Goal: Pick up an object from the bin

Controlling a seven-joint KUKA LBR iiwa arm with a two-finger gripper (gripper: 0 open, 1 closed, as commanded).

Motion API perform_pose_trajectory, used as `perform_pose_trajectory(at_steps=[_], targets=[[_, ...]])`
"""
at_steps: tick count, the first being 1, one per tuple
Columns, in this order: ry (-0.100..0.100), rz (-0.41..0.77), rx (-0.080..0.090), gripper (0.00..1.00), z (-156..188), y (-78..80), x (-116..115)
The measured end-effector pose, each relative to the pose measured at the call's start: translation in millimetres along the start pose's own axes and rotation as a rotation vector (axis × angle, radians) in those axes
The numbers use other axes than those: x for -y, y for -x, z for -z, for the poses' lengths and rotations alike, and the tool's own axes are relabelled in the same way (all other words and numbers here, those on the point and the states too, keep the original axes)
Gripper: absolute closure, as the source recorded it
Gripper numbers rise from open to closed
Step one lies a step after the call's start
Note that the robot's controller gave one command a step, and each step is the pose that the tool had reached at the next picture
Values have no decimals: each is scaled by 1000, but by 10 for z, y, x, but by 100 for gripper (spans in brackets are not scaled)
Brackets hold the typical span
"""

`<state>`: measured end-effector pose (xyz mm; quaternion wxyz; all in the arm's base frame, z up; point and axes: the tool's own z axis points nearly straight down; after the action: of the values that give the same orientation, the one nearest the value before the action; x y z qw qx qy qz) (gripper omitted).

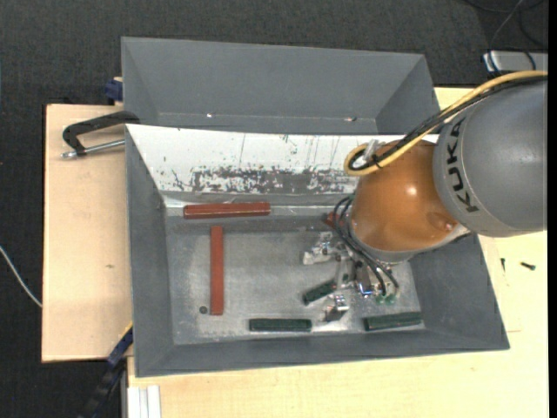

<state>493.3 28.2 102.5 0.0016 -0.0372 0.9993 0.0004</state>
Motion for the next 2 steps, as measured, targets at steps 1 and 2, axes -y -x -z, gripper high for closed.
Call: perform_pose_trajectory(at_steps=[1,2], targets=[[1,66,-1,0,-58,20,220],[0,-10,3,100,-259,6,239]])
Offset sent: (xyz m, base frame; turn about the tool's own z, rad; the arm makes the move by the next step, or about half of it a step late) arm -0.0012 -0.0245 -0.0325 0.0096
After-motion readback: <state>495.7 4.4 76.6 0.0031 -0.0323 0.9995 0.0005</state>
